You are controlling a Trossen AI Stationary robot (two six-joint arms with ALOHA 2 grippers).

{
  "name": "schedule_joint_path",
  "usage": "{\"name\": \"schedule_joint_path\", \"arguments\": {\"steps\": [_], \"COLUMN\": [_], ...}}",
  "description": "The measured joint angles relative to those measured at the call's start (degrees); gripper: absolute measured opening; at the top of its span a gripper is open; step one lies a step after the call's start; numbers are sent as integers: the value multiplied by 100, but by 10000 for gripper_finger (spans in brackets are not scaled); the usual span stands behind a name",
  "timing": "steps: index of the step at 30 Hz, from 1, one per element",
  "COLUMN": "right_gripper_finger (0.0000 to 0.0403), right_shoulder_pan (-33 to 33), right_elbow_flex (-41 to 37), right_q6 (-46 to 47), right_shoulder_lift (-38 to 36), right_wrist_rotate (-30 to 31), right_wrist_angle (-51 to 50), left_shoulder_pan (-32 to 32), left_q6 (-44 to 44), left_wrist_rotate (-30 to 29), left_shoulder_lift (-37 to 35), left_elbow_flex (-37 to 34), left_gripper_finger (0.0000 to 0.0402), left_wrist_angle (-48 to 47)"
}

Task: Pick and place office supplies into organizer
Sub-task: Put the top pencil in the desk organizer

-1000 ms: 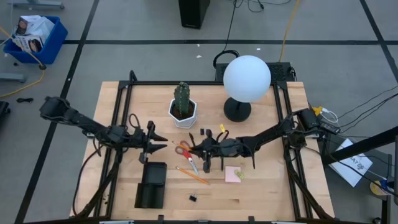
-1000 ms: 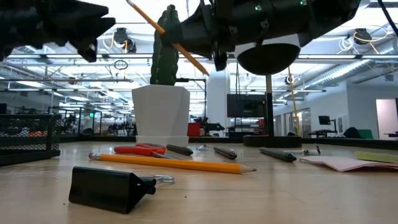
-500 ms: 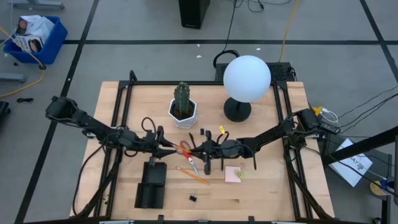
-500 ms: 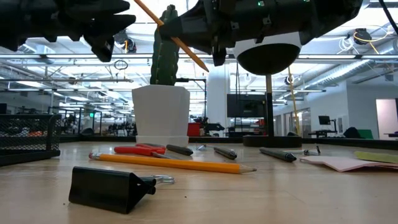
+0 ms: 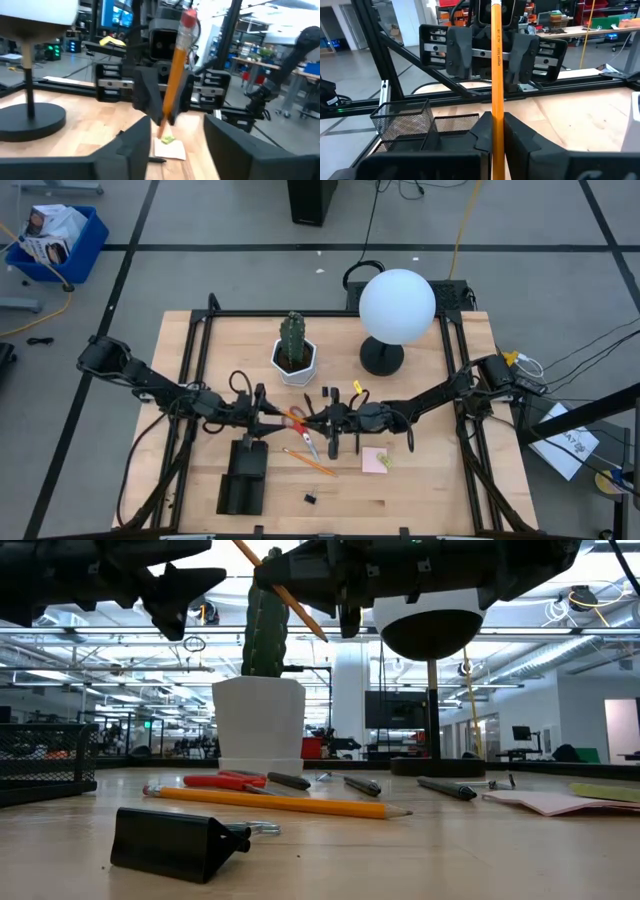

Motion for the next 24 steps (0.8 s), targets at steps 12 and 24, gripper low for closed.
{"name": "schedule_joint_path", "arguments": {"steps": [12, 24], "right_gripper_finger": [19, 19], "right_shoulder_pan": [11, -107], "right_elbow_flex": [0, 0], "right_q6": [296, 531], "right_shoulder_lift": [28, 37], "right_wrist_rotate": [105, 128], "right_wrist_angle": [-6, -115], "left_shoulder_pan": [9, 178], "left_q6": [39, 60], "left_wrist_rotate": [-72, -61], "left_shoulder_lift": [-4, -4], "left_elbow_flex": [0, 193], "left_gripper_finger": [262, 262], "left_wrist_angle": [457, 507]}}
